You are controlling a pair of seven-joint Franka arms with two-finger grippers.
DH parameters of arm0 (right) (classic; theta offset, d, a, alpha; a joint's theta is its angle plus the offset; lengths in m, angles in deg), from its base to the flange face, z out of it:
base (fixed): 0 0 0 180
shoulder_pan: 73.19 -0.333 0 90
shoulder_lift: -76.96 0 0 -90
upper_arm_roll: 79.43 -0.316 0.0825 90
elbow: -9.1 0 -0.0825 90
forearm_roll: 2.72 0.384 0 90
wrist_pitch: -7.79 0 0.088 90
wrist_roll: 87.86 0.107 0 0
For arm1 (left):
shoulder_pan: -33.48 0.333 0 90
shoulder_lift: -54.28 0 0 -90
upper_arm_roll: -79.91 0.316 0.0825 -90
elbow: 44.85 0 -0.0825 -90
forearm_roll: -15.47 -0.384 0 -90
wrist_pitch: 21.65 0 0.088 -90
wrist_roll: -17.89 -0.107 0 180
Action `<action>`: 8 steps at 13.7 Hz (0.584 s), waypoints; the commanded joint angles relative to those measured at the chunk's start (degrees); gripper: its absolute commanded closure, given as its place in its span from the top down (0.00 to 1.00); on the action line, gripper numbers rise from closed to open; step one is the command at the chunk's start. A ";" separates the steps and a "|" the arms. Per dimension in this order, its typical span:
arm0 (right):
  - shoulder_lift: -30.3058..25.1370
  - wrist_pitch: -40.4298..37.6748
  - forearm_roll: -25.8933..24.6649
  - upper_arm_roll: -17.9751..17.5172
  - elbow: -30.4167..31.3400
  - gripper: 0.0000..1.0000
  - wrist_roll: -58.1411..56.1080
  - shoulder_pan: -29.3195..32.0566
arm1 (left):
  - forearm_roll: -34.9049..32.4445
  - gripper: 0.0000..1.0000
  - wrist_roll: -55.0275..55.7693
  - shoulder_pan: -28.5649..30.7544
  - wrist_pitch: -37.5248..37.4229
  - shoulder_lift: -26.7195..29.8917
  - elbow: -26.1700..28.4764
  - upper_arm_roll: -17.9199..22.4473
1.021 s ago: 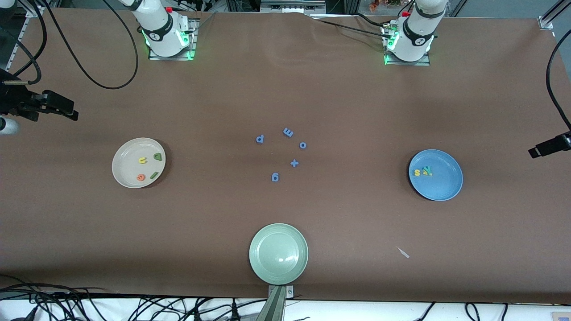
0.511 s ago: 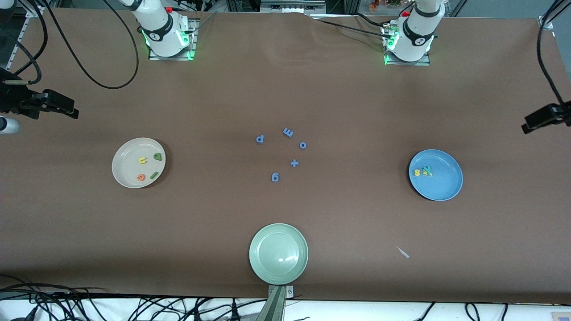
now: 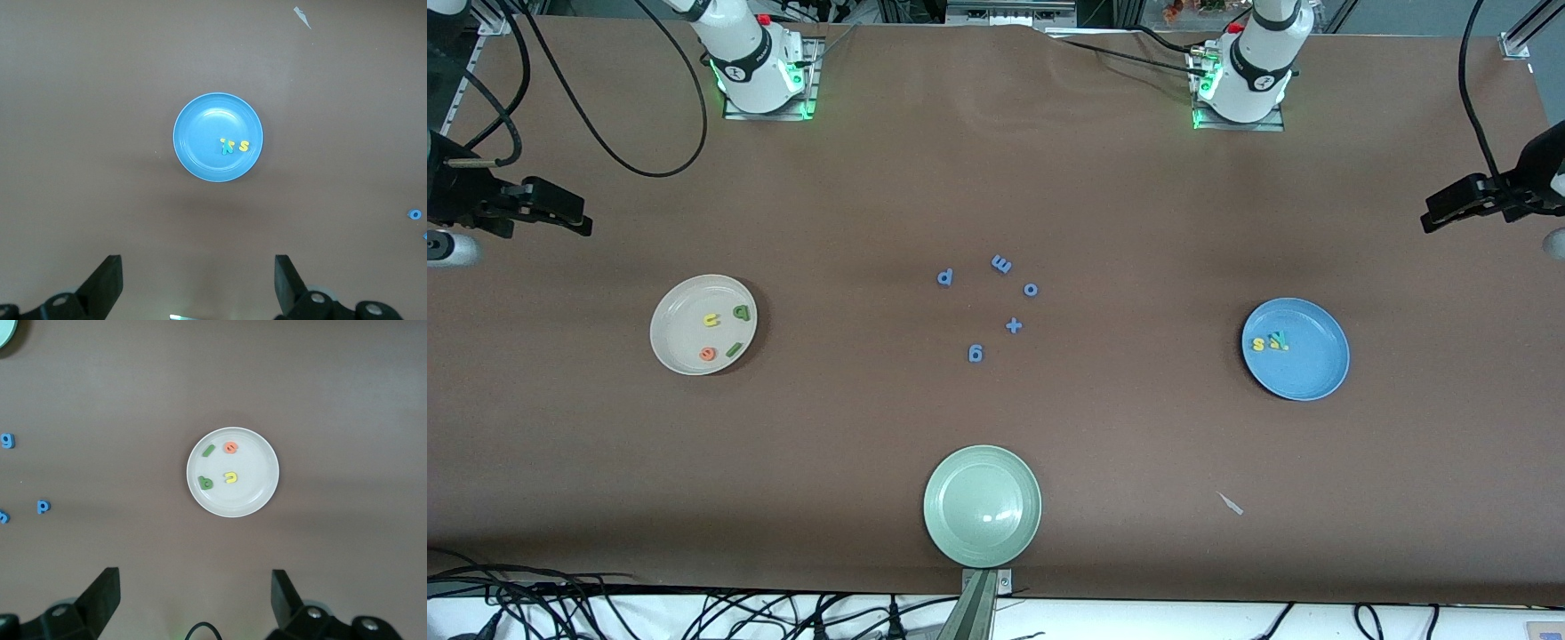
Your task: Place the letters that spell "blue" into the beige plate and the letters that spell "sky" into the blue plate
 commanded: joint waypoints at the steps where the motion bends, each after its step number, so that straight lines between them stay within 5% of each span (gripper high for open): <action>1: 0.14 0.20 -1.22 -0.44 0.76 1.00 0.55 -0.21 | 1.57 1.00 -1.75 1.43 -0.64 0.14 -0.52 0.24; 3: 0.67 1.15 -1.23 -0.36 0.59 1.00 -0.06 -0.13 | 1.48 1.00 -2.19 5.83 -0.56 0.14 -0.62 -3.44; 8: 3.48 8.36 -3.24 -0.36 -0.28 1.00 0.73 -2.84 | 1.75 1.00 -1.76 3.73 -0.38 -0.38 -0.53 -3.37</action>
